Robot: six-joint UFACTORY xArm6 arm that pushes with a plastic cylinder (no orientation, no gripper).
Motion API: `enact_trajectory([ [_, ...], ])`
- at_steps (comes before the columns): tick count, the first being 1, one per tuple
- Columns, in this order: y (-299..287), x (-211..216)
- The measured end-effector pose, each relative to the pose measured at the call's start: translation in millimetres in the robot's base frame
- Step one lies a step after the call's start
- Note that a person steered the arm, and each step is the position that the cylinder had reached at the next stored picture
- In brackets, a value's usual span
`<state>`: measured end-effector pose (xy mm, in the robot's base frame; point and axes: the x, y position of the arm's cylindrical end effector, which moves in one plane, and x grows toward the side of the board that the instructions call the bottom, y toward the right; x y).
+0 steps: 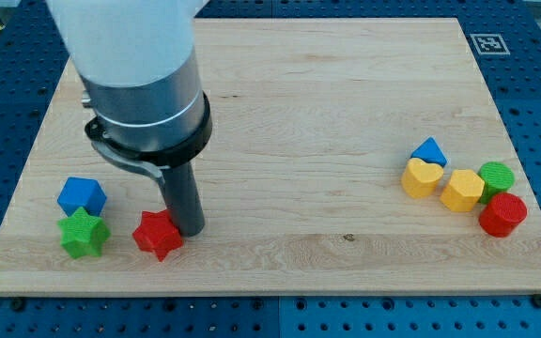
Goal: Push the red star right to the green star
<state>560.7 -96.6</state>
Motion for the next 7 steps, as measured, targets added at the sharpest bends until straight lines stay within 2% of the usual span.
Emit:
enact_trajectory([
  [1,-4,1],
  [3,41,8],
  [4,40,38],
  [7,17,24],
])
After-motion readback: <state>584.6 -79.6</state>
